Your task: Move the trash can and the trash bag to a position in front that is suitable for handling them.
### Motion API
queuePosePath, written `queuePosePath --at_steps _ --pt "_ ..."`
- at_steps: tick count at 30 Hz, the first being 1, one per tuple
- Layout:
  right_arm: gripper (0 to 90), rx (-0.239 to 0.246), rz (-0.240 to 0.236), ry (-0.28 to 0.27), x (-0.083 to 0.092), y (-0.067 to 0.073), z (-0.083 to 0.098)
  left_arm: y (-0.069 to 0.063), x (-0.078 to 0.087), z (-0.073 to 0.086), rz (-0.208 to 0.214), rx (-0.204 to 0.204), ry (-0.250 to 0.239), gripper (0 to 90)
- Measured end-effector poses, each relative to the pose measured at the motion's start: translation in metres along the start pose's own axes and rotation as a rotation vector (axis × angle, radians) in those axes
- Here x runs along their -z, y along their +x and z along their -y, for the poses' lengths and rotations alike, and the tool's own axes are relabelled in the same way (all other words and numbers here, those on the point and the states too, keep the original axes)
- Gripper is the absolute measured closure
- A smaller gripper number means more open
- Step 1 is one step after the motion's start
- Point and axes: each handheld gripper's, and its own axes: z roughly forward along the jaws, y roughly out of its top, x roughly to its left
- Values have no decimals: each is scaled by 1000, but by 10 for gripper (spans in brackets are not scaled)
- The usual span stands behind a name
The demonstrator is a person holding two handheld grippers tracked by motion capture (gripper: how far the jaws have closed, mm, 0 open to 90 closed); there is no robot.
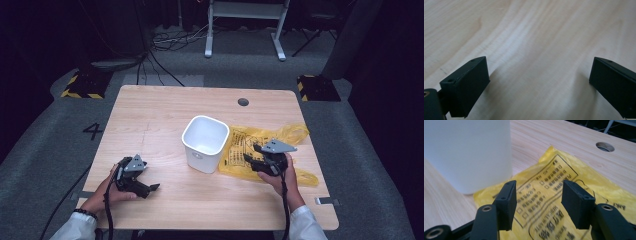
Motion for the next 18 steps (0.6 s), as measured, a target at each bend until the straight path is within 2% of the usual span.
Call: queuePosePath --at_steps 3,4,9,12,15,18 --pt "491 9 17 -8 -10 6 -12 6 -7 -7 -17 22 0 33" --pt "495 2 19 -10 -16 9 -19 10 -11 -12 -20 20 1 35" --pt "495 9 31 4 -30 15 -30 15 -22 -24 -22 26 -9 60" --pt "490 -15 33 3 -37 14 -37 19 -30 -33 -17 21 -14 72" --pt "474 -30 30 9 -46 14 -43 22 -38 -42 -24 34 -20 104" --pt "471 -76 20 5 -58 13 -48 23 -48 -53 -33 47 -26 138"
